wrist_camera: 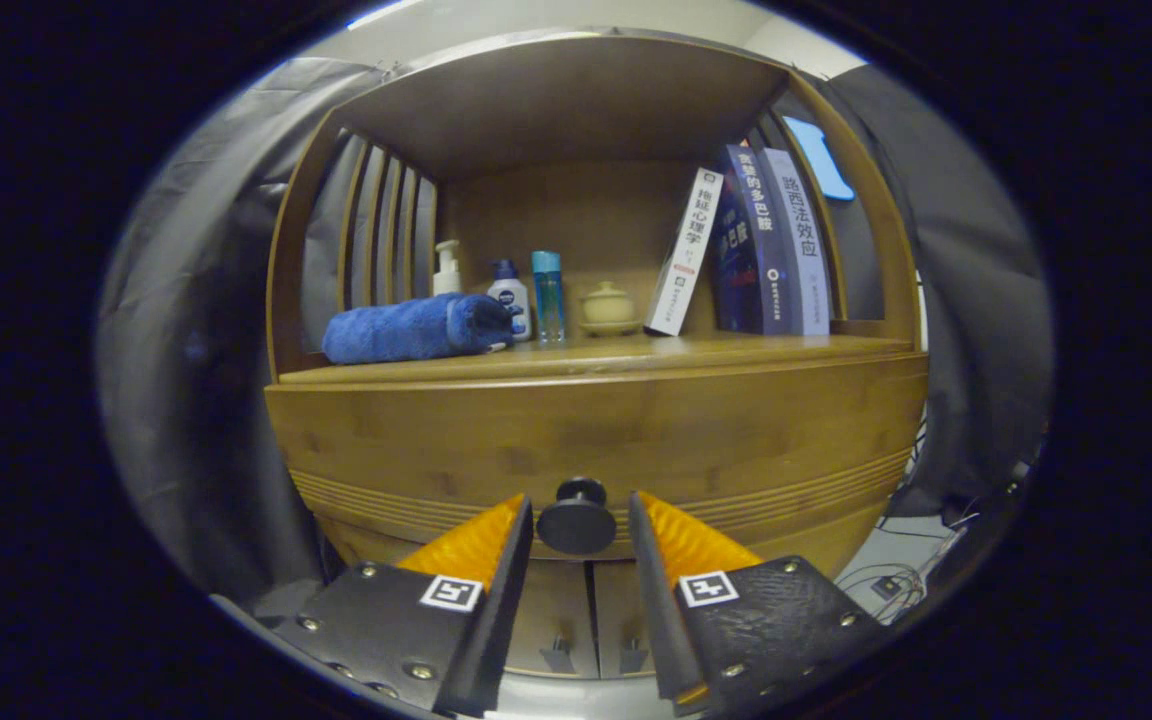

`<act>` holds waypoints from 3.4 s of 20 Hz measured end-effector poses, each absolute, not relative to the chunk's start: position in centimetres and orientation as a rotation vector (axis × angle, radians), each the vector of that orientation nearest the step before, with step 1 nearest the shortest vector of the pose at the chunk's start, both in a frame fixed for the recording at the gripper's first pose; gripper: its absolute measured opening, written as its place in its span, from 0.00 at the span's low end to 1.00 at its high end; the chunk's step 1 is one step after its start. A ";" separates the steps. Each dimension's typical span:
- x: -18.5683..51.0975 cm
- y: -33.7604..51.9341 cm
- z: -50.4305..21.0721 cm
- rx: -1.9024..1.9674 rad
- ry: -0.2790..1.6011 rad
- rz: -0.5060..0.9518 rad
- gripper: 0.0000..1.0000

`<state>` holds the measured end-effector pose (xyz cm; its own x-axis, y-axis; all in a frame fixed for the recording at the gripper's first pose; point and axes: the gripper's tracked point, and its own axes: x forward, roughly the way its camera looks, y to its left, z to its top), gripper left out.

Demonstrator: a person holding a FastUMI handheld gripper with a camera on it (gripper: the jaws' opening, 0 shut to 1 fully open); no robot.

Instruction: Pull open the drawer, take out the items inside it, and place them on the countertop above the cabinet.

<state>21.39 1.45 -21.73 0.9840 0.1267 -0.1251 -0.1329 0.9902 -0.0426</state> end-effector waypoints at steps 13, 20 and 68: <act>22.9 1.7 -22.2 0.009 0.095 0.051 0.44; 21.6 1.7 -22.2 -0.028 0.081 0.075 0.27; 5.1 1.0 -12.5 -0.114 0.162 0.064 0.99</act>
<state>5.08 1.05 -12.53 0.9849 0.0542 -0.1643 -0.0726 0.9915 -0.1078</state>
